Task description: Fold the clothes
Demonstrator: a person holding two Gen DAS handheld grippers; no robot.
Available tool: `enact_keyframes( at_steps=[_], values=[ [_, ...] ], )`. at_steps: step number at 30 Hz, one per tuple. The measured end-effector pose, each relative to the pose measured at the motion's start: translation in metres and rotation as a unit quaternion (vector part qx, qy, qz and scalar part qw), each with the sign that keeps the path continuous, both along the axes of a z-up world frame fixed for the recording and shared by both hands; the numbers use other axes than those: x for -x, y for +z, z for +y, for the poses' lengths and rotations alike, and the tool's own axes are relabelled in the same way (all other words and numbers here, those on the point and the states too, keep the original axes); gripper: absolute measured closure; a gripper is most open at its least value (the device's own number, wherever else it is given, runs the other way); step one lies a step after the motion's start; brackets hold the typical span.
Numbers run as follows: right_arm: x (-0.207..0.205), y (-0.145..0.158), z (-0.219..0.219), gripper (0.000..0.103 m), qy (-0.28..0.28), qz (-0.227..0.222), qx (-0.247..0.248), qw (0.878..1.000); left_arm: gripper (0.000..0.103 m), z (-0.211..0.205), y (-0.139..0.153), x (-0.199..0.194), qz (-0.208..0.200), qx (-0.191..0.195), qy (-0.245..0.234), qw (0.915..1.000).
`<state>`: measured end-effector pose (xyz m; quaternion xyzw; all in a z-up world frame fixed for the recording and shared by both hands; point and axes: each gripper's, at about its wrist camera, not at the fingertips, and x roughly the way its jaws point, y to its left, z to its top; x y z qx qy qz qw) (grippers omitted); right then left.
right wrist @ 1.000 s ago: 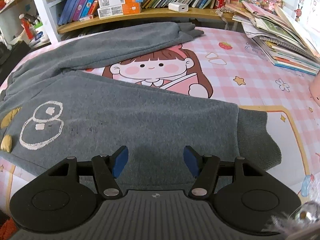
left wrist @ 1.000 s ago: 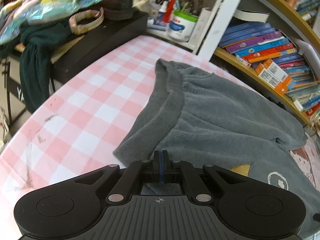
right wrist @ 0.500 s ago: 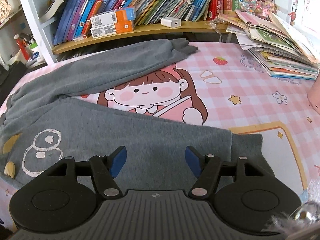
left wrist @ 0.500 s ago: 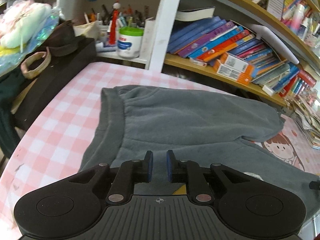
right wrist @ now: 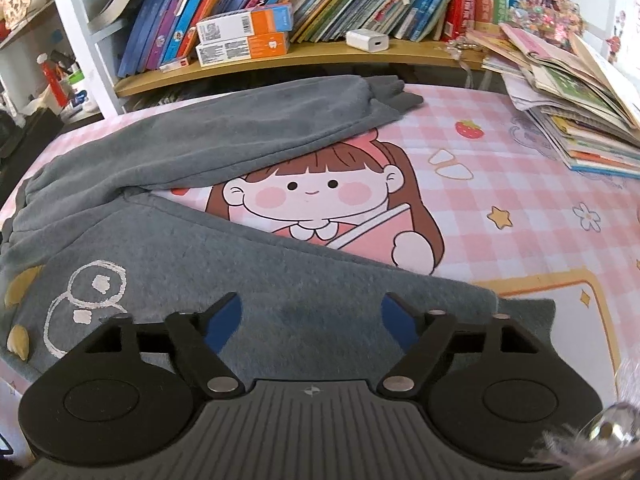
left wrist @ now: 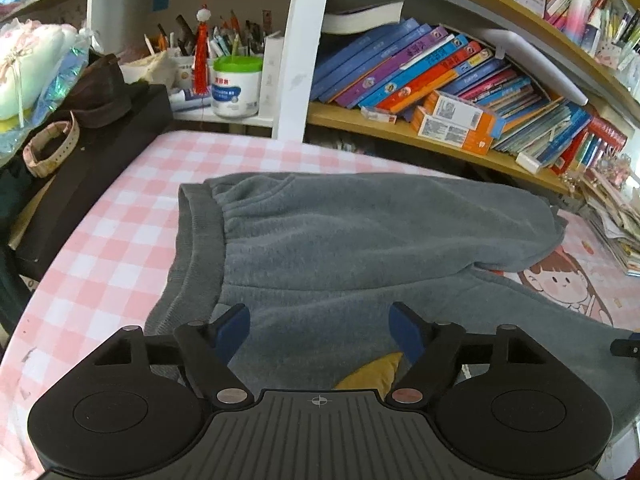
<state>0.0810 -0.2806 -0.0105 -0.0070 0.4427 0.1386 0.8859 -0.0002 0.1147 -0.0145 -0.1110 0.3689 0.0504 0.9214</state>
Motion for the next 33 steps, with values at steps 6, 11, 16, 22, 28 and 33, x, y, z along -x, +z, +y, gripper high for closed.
enact_keyframes(
  at_steps=[6,11,16,22,28,33],
  values=[
    [-0.012,-0.004,0.001,0.008,0.004,0.01,0.009,1.0,0.016,-0.003,-0.004,-0.007,0.01,-0.006,-0.004,0.9999],
    [-0.024,-0.005,0.002,0.006,0.011,0.011,0.018,1.0,0.015,-0.006,-0.006,-0.017,0.02,-0.015,-0.015,0.9996],
    [-0.043,-0.004,0.004,0.006,0.037,0.006,0.028,0.999,0.015,-0.005,-0.005,-0.031,0.023,-0.024,-0.03,0.999],
    [-0.084,0.006,0.001,0.006,0.065,-0.018,0.044,0.997,0.015,-0.004,0.0,-0.055,0.019,-0.049,-0.06,0.9968],
    [-0.13,0.015,0.0,0.006,0.084,-0.039,0.057,0.994,0.014,0.0,0.008,-0.082,0.01,-0.069,-0.082,0.9942],
    [-0.166,0.018,0.008,0.005,0.133,-0.059,0.072,0.987,0.014,0.008,0.01,-0.108,0.011,-0.088,-0.097,0.9913]
  ],
)
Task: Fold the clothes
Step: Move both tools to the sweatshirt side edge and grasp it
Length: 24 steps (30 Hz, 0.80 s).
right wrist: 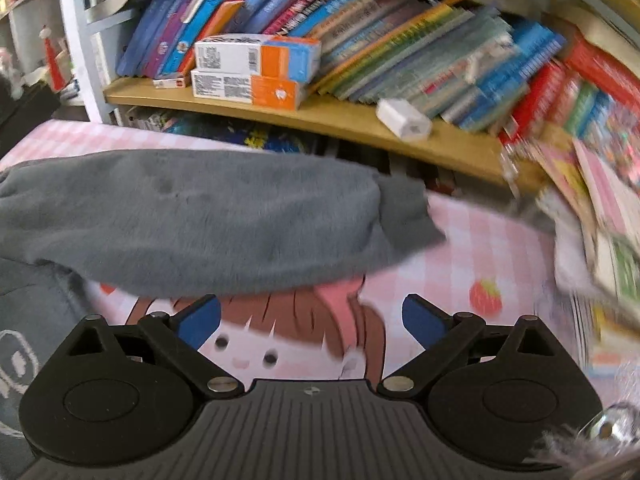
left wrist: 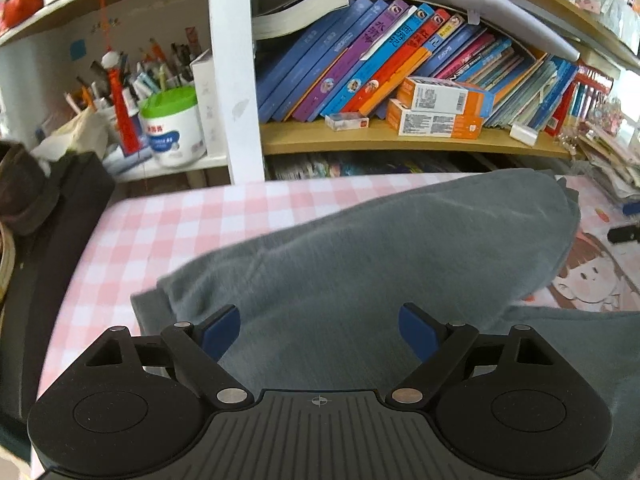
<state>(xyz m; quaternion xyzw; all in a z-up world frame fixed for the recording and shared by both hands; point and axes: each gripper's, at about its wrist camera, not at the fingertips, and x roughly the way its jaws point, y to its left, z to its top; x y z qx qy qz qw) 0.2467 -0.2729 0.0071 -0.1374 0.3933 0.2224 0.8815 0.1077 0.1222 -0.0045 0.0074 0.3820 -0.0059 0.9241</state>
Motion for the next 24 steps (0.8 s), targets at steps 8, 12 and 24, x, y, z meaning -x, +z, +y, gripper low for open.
enact_keyframes(
  at_steps=[8,12,24],
  values=[
    [-0.061,-0.011,0.009,0.005,0.048,-0.012,0.006,0.999,0.014,0.014,-0.006,-0.041,-0.004,-0.02,-0.028,0.9994],
    [-0.085,-0.018,0.008,0.005,0.05,-0.012,0.007,0.999,0.014,0.023,-0.013,-0.058,0.002,-0.021,-0.031,0.9993],
    [-0.125,-0.034,0.025,0.008,0.112,-0.015,0.001,0.994,0.014,0.042,-0.034,-0.091,0.013,-0.015,-0.045,0.9988]
  ],
)
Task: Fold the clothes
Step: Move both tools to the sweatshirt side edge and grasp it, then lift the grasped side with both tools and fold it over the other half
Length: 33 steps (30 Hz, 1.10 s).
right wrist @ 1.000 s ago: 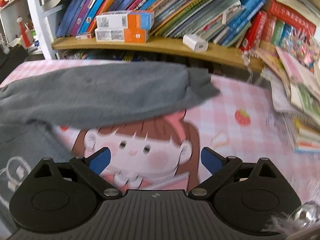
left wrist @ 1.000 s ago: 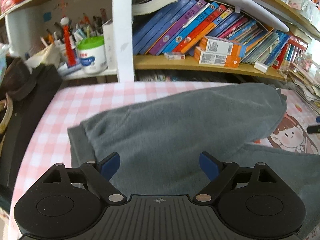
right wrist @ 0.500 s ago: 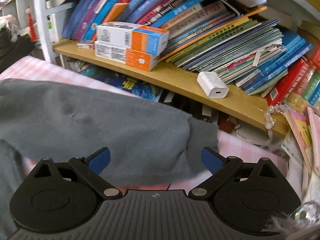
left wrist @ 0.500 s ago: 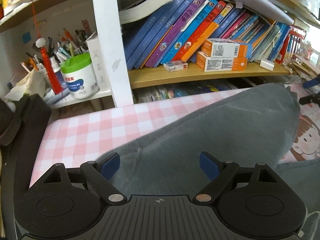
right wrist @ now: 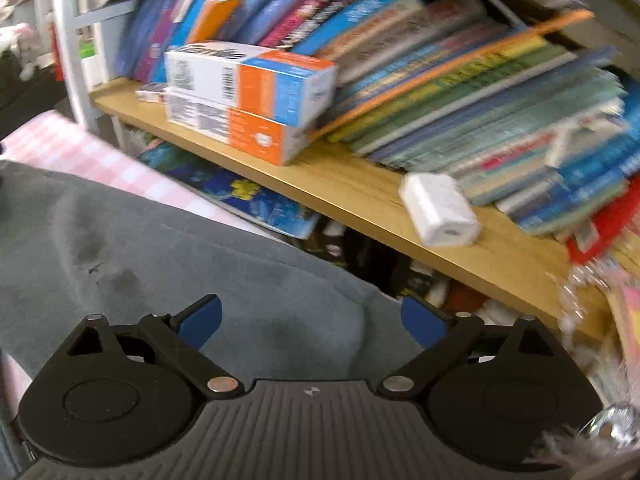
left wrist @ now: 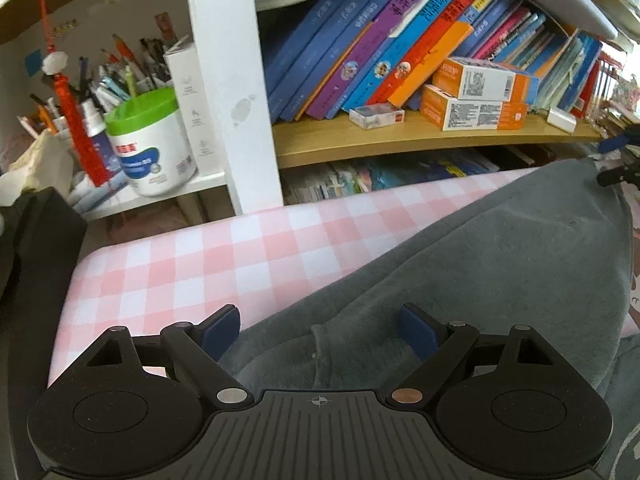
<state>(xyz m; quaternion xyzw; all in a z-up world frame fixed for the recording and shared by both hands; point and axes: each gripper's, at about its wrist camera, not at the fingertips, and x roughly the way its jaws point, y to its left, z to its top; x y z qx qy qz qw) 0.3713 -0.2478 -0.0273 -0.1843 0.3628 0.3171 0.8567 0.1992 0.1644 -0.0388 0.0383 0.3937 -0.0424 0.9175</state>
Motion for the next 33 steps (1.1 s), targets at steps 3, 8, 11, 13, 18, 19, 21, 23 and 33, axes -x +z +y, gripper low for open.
enact_keyframes(
  at_steps=[3,8,11,13,18,19,21,23,33],
  values=[
    [-0.005,-0.006,0.01,0.01,0.012,0.003,0.003,1.0,0.014,0.003,-0.003,-0.006,-0.003,0.009,-0.006,0.9999],
    [-0.018,-0.02,0.016,0.019,0.008,0.019,0.016,1.0,0.014,0.009,-0.01,-0.012,0.001,0.026,-0.002,0.9997],
    [-0.022,-0.026,0.015,0.02,0.005,0.03,0.014,0.999,0.015,0.01,-0.015,-0.014,0.007,0.03,-0.007,0.9995],
    [-0.023,-0.026,0.012,0.02,0.003,0.034,0.005,0.999,0.015,0.011,-0.018,-0.015,0.013,0.034,-0.011,0.9993],
    [-0.021,-0.025,0.008,0.032,0.001,0.039,-0.004,0.999,0.018,0.011,-0.024,-0.016,0.021,0.043,-0.02,0.9987],
    [-0.021,-0.024,0.007,0.037,0.001,0.041,-0.004,0.999,0.022,0.011,-0.023,-0.016,0.022,0.046,-0.021,0.9985],
    [-0.022,-0.022,0.006,0.056,0.004,0.059,-0.015,0.998,0.031,0.01,-0.021,-0.014,0.024,0.047,-0.025,0.9983],
    [-0.018,-0.02,0.006,0.066,0.006,0.06,-0.011,0.998,0.043,0.009,-0.02,-0.012,0.026,0.046,-0.03,0.9981],
    [0.009,-0.003,0.006,0.096,0.0,0.026,0.009,1.0,0.085,-0.006,-0.005,0.004,0.025,0.01,-0.041,0.9988]
  ],
)
